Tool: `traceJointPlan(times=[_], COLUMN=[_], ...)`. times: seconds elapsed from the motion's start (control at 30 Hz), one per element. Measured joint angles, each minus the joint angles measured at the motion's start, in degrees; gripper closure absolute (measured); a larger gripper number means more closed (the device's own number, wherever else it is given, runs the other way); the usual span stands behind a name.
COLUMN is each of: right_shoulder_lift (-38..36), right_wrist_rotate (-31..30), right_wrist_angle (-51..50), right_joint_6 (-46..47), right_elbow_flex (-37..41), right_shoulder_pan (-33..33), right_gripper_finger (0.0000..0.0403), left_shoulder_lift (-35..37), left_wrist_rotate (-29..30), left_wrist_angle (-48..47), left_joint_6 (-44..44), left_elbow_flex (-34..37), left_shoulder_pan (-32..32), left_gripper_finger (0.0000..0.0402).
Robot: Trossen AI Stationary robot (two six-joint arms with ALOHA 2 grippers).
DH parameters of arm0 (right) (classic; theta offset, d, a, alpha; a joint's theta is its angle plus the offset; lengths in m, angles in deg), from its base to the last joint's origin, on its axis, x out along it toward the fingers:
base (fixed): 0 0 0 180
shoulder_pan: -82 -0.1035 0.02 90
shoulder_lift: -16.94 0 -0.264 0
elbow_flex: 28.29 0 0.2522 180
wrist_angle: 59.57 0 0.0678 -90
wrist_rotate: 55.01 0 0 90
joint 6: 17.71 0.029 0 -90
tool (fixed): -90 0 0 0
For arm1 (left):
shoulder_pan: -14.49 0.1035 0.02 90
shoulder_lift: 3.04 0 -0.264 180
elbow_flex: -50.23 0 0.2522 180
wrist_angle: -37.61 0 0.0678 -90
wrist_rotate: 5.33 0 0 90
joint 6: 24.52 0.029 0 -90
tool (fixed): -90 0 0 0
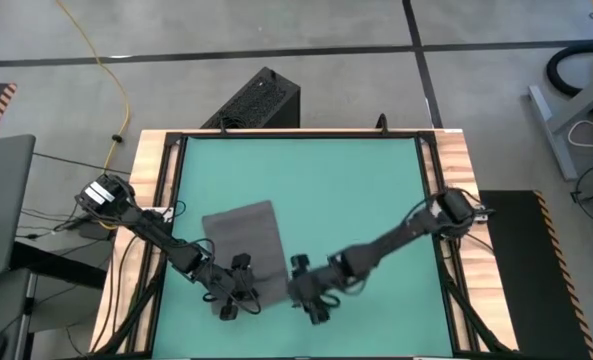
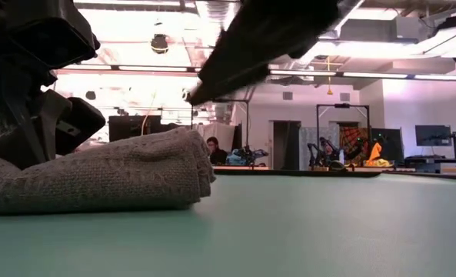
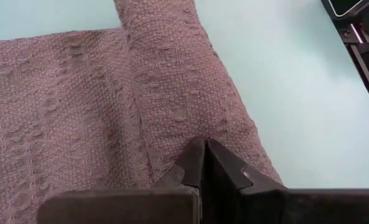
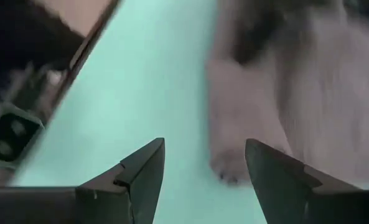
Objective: Roll towel
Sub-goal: Roll the gray towel
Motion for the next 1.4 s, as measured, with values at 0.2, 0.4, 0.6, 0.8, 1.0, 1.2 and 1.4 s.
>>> traceJointPlan(times=[0.2, 0.4, 0.6, 0.8, 1.0, 1.2, 1.4], right_shoulder_lift=[4.52, 7.73, 9.78, 12.63, 12.35, 10.45, 10.5], right_wrist_rotate=[-16.43, -18.14, -15.76, -10.85, -4.77, 8.62, 25.56], right_wrist_angle=[5.73, 7.92, 9.33, 8.16, 7.19, 6.65, 7.7], right_joint_6=[-16.78, -17.2, -17.06, -12.6, -8.82, -4.78, 6.94], right_elbow_flex=[-0.05, -0.07, 0.0, -0.23, -0.2, -0.08, 0.12], right_shoulder_pan=[-5.48, -3.93, -1.99, 0.32, 2.34, 5.16, 8.83], right_gripper_finger=[0.0155, 0.0155, 0.0155, 0.0165, 0.0256, 0.0367, 0.0366], left_shoulder_lift=[0.0, 0.0, 0.07, 3.74, 8.65, 9.94, 9.46], left_wrist_rotate=[-0.42, -0.93, -1.47, -1.21, 0.84, 3.14, 3.59], left_wrist_angle=[0.0, -0.02, -0.13, -3.96, -8.52, -7.91, -5.9], left_joint_6=[-0.81, -1.43, -1.73, -1.8, -2.4, -1.43, -0.33], left_elbow_flex=[0.04, 0.04, 0.07, 0.11, 0.19, 0.12, 0.13], left_shoulder_pan=[0.05, 0.07, 0.07, -0.06, -0.76, -1.06, -1.06], left_gripper_finger=[0.0401, 0.0401, 0.0401, 0.0402, 0.0402, 0.0402, 0.0402])
